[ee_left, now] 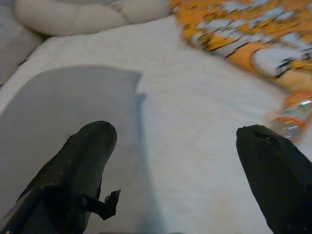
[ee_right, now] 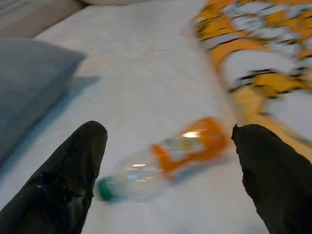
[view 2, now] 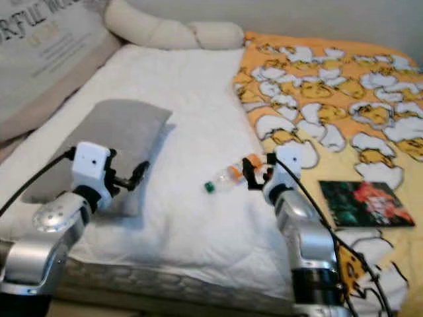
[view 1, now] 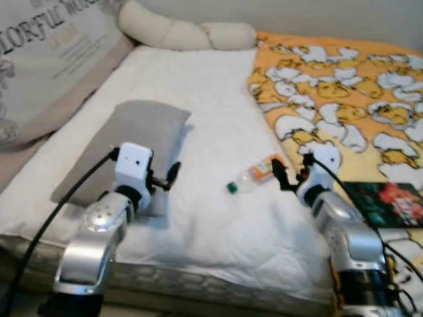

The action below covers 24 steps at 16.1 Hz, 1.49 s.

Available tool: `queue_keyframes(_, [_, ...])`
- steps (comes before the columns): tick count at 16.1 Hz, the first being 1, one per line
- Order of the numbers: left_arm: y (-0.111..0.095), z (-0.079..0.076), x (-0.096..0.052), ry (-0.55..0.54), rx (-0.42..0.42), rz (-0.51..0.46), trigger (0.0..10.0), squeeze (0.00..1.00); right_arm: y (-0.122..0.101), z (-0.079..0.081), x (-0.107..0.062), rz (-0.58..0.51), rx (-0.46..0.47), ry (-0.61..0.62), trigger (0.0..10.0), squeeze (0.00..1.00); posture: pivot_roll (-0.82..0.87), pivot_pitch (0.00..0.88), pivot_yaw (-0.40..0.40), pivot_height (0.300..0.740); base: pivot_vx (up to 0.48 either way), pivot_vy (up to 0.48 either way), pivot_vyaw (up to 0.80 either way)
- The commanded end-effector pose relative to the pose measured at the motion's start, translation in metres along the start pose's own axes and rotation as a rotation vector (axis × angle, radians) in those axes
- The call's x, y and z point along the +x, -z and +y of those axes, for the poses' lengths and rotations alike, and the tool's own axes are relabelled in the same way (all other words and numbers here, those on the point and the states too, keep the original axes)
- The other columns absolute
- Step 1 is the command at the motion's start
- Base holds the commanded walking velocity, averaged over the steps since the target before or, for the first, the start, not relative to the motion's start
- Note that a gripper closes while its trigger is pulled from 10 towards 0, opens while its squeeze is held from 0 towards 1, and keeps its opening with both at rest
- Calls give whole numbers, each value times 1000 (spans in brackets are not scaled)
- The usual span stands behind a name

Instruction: Clean up the room

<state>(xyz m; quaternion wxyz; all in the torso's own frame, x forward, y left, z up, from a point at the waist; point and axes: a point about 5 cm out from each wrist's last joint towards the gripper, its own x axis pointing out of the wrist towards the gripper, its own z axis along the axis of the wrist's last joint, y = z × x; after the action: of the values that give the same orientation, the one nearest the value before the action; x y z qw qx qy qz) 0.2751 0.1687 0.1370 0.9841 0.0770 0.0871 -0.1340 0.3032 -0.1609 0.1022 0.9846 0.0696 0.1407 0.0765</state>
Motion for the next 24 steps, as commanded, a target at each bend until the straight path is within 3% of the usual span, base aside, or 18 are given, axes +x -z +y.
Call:
queue_keyframes(1, [-3,4,-1,-15,9,-6,10000,0,0,6,2,10,-7,-20,10000,0,27,0,1,740,0,0,0])
queue_keyframes(2, [-3,4,-1,-15,12,-4,10000,0,0,7,3,10,-6,-23,10000,0,27,0,1,740,0,0,0])
queue_keyframes(3, [-3,6,-2,-12,26,4,10000,0,-4,8,7,-3,4,-40,10000,1000,34,0,6,740,0,0,0])
queue_keyframes(7, [-5,15,-5,14,69,36,10000,0,-20,3,33,14,-42,-30,10000,1000,41,0,25,740,0,0,0])
queue_keyframes(8, [-10,20,-6,52,99,53,10000,0,-26,-4,49,85,-116,-34,10000,1000,54,0,26,740,0,0,0])
queue_keyframes(11, [-18,30,-8,122,149,92,10000,0,-37,-15,67,181,-172,-4,10000,1000,76,4,15,740,0,0,0])
queue_keyframes(16, [-37,43,-25,187,187,129,10000,0,-57,-4,80,191,-118,34,10000,1000,143,202,1,740,0,0,0])
queue_keyframes(17, [-41,43,-32,200,196,139,10000,0,-58,-2,81,191,-108,55,10000,396,161,222,-1,740,0,0,0])
queue_keyframes(18, [-42,42,-37,208,201,144,10000,0,-57,-1,81,202,-103,75,10000,0,170,230,1,740,0,0,0])
queue_keyframes(21, [-51,40,-59,223,209,160,10000,0,-53,8,83,199,1,96,10000,0,214,277,6,740,0,0,0])
queue_keyframes(24, [-55,40,-70,218,214,177,10000,0,-47,14,84,246,-39,120,10000,0,225,288,4,740,0,0,0])
